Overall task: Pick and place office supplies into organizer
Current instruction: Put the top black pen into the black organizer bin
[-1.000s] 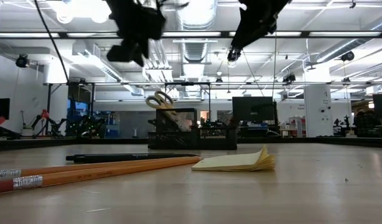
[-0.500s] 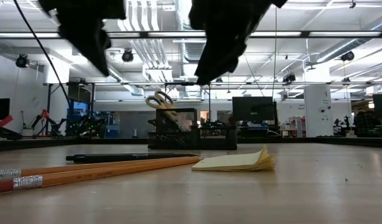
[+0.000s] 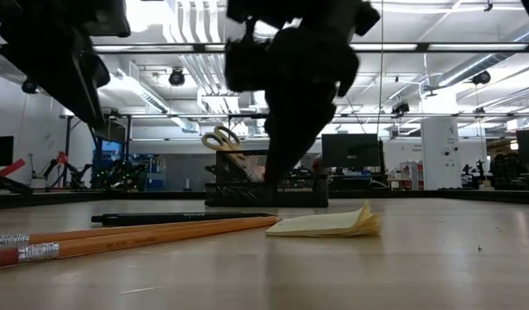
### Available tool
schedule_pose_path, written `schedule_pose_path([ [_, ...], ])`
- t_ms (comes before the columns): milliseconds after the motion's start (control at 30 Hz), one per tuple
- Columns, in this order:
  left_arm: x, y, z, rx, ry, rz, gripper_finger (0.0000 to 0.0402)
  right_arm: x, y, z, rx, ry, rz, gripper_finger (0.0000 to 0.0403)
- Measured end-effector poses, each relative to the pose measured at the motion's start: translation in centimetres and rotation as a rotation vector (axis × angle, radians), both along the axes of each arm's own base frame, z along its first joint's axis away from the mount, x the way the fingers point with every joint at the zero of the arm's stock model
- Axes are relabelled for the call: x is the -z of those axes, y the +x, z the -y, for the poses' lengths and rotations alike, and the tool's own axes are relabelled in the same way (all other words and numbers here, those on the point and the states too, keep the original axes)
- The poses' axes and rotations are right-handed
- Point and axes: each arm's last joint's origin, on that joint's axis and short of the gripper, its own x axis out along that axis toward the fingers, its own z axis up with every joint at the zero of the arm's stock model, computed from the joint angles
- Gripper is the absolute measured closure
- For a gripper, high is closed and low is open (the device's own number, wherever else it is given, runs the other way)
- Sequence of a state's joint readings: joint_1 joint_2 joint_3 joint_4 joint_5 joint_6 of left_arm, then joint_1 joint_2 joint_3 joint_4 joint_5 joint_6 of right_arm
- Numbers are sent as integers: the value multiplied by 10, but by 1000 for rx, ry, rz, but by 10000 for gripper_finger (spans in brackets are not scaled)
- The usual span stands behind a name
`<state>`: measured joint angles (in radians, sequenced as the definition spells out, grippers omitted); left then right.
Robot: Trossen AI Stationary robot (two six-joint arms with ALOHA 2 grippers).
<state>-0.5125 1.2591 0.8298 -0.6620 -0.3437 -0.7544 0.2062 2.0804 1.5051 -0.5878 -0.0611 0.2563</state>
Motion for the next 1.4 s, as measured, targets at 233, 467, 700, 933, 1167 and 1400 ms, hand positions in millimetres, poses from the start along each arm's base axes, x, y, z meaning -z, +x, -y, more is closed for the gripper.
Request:
schedule_pose_path([
  [233,18,-4,-3,-21,-8,-12,265,-3,12,0,17,-1,28,228],
  [467,29,-6,-3,-22,-22,10,265,9,12,2,2,-31,23,274],
  [700,29,-1,0,-17,-66,73,265,24,18,1,-6,-44,21,299],
  [933,43,-3,-1,-31,-116,109,265,25,16,3,-19,-54,8,310],
  [1167,55,-7,-4,-74,-155,121,265,18,15,3,-32,-62,-12,303],
  [1400,62,-1,-3,-81,-168,152,265,5,23,2,-81,-77,38,302],
])
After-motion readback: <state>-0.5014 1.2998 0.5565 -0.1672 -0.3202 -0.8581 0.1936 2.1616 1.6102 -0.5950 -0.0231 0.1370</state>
